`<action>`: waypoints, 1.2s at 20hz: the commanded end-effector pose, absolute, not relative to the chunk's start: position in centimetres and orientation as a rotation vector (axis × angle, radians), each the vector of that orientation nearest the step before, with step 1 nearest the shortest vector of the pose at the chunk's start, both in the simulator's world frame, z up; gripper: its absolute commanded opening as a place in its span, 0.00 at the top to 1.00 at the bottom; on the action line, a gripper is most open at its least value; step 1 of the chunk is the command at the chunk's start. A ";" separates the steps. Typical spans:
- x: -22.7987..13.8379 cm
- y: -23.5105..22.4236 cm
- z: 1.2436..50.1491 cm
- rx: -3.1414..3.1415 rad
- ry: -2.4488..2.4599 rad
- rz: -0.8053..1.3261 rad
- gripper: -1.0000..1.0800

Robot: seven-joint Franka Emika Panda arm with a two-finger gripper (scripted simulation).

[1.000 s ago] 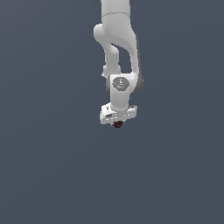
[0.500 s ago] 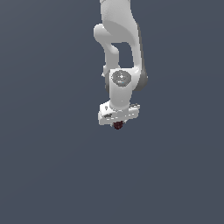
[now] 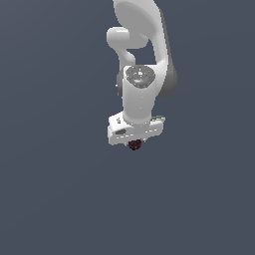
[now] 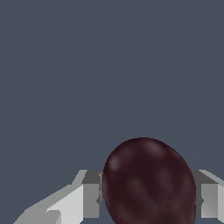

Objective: Pick up the object and move it to a goal position.

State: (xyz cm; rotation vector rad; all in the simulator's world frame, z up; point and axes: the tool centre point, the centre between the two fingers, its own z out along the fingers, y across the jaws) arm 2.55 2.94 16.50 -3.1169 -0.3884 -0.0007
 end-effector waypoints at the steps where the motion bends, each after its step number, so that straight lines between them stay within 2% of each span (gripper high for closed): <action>1: 3.9 2.9 18.2 -3.117 -0.389 0.000 1.00; 12: 8.1 2.7 23.3 -3.117 -0.389 0.000 1.00; 24: 9.4 2.6 24.8 -3.117 -0.389 0.000 1.00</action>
